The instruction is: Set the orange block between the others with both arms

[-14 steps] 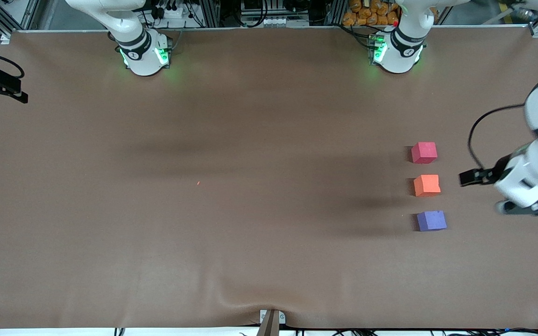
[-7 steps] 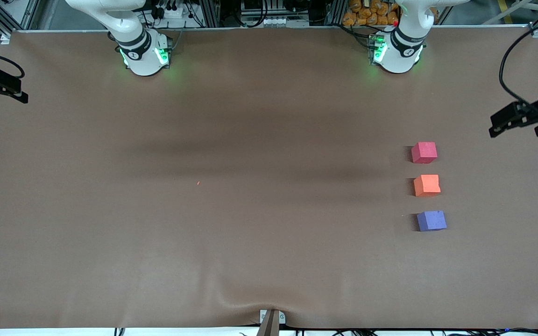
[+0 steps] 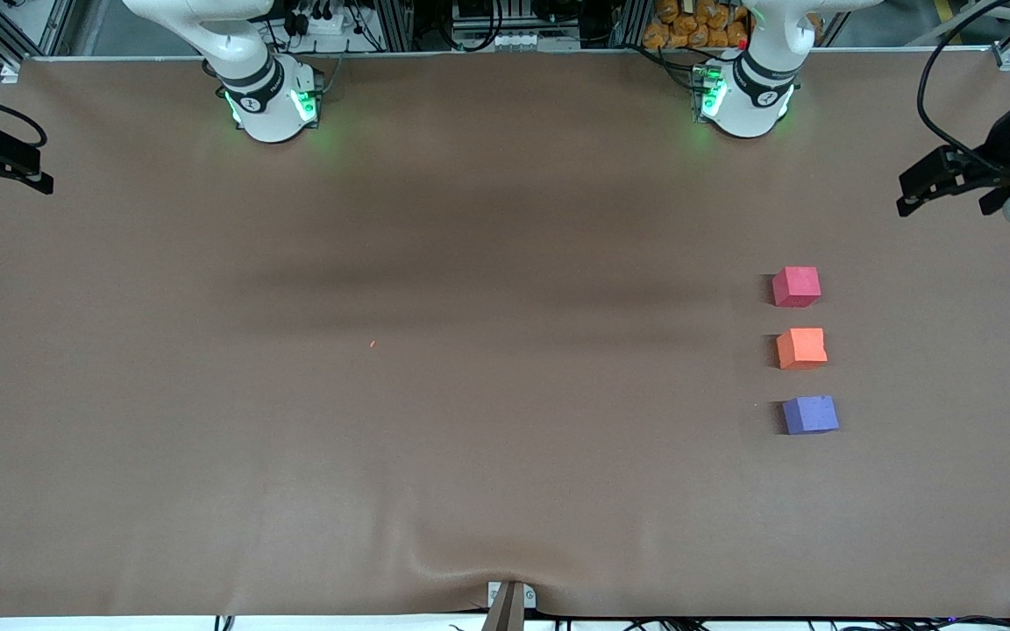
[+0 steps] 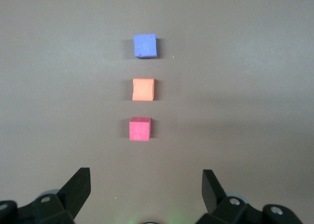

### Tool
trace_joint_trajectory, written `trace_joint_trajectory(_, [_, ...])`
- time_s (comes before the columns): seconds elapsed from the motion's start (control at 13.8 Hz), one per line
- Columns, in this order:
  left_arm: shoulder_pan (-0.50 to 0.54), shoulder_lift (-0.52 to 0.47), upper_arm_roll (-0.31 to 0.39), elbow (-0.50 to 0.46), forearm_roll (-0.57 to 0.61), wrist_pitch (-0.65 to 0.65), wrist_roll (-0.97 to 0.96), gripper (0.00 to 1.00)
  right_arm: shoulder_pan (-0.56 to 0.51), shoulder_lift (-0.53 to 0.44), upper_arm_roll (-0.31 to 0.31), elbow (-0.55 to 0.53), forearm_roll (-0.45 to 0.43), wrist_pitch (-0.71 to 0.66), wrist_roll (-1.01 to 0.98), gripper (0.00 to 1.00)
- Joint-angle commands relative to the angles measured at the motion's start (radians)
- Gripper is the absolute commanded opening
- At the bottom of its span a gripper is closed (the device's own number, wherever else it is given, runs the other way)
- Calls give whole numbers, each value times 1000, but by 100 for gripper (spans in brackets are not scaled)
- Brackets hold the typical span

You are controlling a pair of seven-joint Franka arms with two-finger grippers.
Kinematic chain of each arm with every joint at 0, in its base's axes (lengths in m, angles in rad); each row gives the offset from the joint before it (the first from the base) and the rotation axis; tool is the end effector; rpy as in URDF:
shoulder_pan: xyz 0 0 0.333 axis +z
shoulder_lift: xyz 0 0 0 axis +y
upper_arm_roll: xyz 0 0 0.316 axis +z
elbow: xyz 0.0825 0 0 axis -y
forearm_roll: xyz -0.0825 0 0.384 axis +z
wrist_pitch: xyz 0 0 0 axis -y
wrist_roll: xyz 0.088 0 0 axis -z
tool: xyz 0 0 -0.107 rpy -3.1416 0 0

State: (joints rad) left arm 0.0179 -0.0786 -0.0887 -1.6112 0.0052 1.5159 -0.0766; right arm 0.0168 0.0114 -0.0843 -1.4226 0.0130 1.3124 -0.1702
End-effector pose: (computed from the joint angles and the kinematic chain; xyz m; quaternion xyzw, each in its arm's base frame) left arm 0.5229 -0.0385 0.6430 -0.9999 -0.0032 0.0080 0.0067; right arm 0.5285 -0.0338 0.6653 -0.9968 -0.0525 0.0596 0.0131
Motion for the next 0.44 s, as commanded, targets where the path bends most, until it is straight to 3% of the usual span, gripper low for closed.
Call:
trace_joint_trajectory(0.0, [-6, -60, 4, -62, -4, 15, 0, 100, 2, 2, 0, 14, -2, -5, -8, 100])
trace_joint_trajectory(0.36, [-15, -60, 29, -49, 2, 12, 9, 100, 2, -2, 6, 16, -1, -48, -9, 100])
